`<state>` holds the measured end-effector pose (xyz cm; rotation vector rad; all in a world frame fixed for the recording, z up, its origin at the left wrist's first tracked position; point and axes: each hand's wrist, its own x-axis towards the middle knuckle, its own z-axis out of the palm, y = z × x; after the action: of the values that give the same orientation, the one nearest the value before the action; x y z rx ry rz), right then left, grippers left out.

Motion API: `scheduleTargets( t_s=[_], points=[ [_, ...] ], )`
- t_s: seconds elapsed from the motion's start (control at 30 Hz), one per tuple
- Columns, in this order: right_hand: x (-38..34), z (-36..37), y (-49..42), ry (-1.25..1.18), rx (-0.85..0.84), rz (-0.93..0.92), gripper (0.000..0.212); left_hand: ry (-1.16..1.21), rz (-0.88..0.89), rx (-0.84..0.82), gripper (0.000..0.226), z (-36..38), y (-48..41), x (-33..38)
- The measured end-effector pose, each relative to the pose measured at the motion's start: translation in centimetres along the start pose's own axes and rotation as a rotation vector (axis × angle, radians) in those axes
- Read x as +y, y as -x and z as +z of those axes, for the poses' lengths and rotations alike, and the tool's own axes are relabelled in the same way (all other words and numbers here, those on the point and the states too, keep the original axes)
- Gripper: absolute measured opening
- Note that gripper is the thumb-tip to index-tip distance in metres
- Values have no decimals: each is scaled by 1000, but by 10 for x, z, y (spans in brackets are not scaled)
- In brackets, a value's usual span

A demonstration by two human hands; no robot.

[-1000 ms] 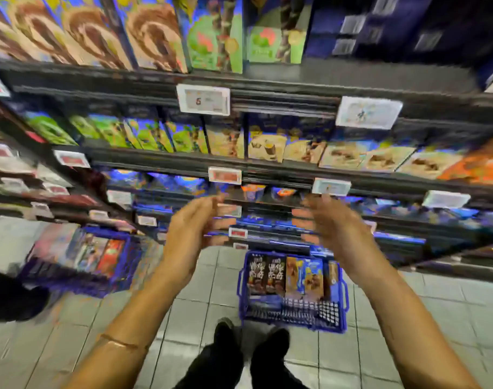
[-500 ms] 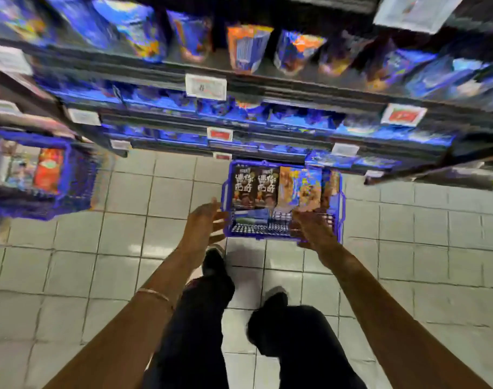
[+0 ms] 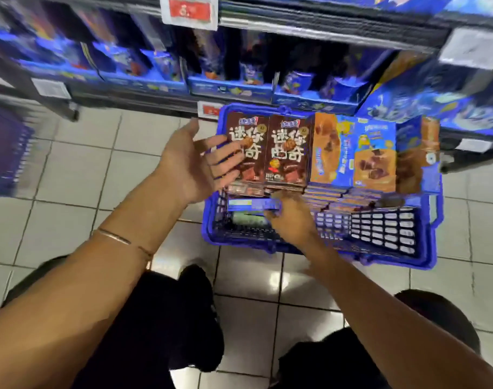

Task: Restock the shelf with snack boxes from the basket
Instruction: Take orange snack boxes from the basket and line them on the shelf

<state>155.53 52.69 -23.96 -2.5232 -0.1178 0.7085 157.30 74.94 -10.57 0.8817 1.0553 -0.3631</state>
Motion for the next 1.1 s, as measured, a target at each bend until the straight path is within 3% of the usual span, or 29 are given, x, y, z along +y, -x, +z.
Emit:
scheduleTargets(
  t_s=[0.17, 0.3, 0.5, 0.73, 0.83, 0.93, 1.1],
  points=[
    [11, 18, -14, 346, 54, -152, 49, 25, 80, 3, 56, 5, -10, -21],
    [7, 12, -15, 390, 93, -186, 46, 17, 96, 32, 51, 5, -2, -32],
    [24, -30, 13, -70, 44, -204, 33, 74, 189, 48, 41, 5, 18, -24],
    [1, -98, 52, -908, 105, -224, 16, 64, 364, 12, 43, 29, 38, -23],
    [-24, -114, 52, -1050, 75, -234, 17, 68, 402, -120, 56, 40, 43, -41],
    [-45, -123, 52, -1150, 8, -239, 19, 141, 366, -381, 84, 47, 45, -50],
    [-63, -118, 51, -1160, -97, -219, 29, 248, 360, -512, 85, 47, 45, -50]
  ],
)
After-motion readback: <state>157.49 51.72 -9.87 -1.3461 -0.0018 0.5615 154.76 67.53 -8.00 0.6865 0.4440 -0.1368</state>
